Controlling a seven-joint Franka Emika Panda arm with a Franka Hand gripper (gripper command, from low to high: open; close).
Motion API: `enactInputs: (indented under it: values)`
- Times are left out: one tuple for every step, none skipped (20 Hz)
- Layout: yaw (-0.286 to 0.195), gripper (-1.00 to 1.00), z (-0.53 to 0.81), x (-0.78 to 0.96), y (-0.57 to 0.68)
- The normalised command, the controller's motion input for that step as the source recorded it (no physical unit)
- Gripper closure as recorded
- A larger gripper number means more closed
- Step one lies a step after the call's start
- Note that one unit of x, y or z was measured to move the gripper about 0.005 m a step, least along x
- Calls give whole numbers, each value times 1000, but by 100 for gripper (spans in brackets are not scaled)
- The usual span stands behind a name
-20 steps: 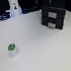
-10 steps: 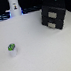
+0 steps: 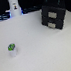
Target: Open the kcup holder, insert the kcup into the holder, and close the kcup holder
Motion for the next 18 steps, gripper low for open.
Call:
enactInputs:
  values:
    - [-107, -100, -422, -172, 237]
    - [-100, -100, -415, -155, 219]
    - [-93, -100, -408, -130, 210]
    - [-80, -100, -401, -103, 198]
    - [-63, -100, -396, -80, 188]
    - [-47, -100, -390, -77, 188]
    - [-36, -100, -381, -74, 182]
    - [-31, -100, -337, -55, 168]
    - [-37, -100, -361, -62, 213]
    - [-33, -100, -372, -72, 214]
    - [-30, -100, -378, -84, 213]
    - [-30, -100, -404, -165, 168]
    - [-23, -100, -407, -194, 167]
    - [-21, -100, -412, -245, 125]
    - [-17, -100, -424, -284, 102]
    - [-15, -100, -424, -314, 80]
    - [-17, -100, -420, -345, 62]
    - [-25, -100, -407, -371, 28]
